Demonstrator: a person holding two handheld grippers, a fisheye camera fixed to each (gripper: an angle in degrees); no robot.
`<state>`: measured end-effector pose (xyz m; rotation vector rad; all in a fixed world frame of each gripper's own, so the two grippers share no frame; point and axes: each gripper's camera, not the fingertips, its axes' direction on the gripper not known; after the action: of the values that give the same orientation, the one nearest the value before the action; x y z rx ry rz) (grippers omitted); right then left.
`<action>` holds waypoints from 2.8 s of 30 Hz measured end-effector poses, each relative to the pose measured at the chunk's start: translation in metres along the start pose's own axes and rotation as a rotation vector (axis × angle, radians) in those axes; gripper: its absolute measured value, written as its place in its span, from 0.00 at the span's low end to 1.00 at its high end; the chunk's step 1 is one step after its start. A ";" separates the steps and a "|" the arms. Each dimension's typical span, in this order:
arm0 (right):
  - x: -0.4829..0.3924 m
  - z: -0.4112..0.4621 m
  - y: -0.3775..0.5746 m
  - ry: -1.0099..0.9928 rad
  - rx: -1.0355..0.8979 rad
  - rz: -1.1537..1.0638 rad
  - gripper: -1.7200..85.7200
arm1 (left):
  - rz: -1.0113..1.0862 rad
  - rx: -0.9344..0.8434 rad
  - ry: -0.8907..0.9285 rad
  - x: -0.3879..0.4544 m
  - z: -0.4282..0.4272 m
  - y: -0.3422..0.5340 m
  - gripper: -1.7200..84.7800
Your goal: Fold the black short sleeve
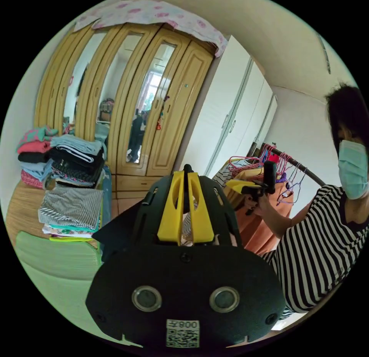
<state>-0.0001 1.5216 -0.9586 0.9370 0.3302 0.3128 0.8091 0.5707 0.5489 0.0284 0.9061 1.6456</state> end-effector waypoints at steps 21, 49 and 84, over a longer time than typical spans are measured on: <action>0.016 0.263 0.051 -0.242 -0.261 -0.037 0.12 | 0.187 0.242 -0.125 0.235 -0.188 0.097 0.04; -0.075 0.286 -0.084 -0.378 0.104 -0.346 0.04 | -0.054 0.428 -0.765 0.532 -0.480 0.356 0.04; -0.517 0.719 -0.294 -0.454 0.150 -0.725 0.04 | -0.241 0.547 -1.270 0.564 -0.884 0.316 0.04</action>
<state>-0.1404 0.6266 -0.7334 0.9436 0.2539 -0.5893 -0.0440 0.5729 -0.1377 1.1517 0.2875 0.8067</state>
